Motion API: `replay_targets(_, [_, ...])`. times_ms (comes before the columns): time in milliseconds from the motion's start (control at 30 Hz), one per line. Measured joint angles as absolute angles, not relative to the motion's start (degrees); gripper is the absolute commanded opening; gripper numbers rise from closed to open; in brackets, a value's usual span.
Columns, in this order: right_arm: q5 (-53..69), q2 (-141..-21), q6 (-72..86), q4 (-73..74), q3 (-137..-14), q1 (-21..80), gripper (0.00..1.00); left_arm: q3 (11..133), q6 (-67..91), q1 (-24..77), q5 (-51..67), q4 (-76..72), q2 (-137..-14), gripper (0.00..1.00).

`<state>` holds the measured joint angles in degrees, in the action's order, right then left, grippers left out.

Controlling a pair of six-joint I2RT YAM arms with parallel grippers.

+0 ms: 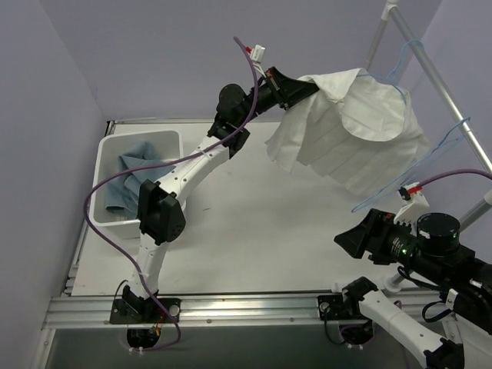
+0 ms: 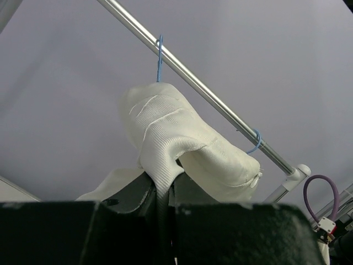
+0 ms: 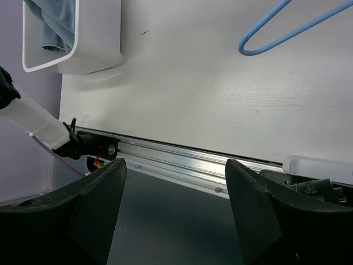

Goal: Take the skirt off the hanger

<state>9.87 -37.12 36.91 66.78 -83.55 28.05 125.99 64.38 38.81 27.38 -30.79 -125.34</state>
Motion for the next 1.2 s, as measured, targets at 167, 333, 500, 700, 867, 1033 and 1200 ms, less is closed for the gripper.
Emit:
replay_targets(167, [9.91, -37.95, 35.88, 65.63, -81.95, 28.05, 0.68, 130.89, 67.72, 37.39, 28.34, -30.98, -127.39, 0.02])
replay_targets(333, [9.91, -39.44, 35.27, 64.23, -81.73, 28.03, 0.68, 143.09, 74.00, 36.95, 27.59, -34.06, -133.40, 0.02])
replay_targets(500, [9.89, -39.57, 34.76, 64.07, -81.73, 28.03, 0.69, 147.94, 78.46, 37.74, 26.24, -36.53, -137.08, 0.02])
replay_targets(700, [9.87, -39.33, 34.61, 64.12, -81.73, 28.03, 0.69, 142.61, 80.84, 38.59, 24.73, -41.12, -137.36, 0.02])
replay_targets(867, [9.87, -39.09, 34.46, 64.18, -81.73, 28.03, 0.69, 133.75, 82.37, 37.45, 24.16, -43.83, -136.38, 0.02])
replay_targets(1033, [9.87, -39.09, 34.13, 64.18, -81.73, 28.03, 0.69, 126.85, 83.26, 35.42, 23.92, -45.95, -133.86, 0.02])
replay_targets(1200, [9.91, -39.11, 33.26, 64.03, -81.67, 28.03, 0.70, 120.86, 84.99, 33.85, 22.94, -50.83, -129.58, 0.02])
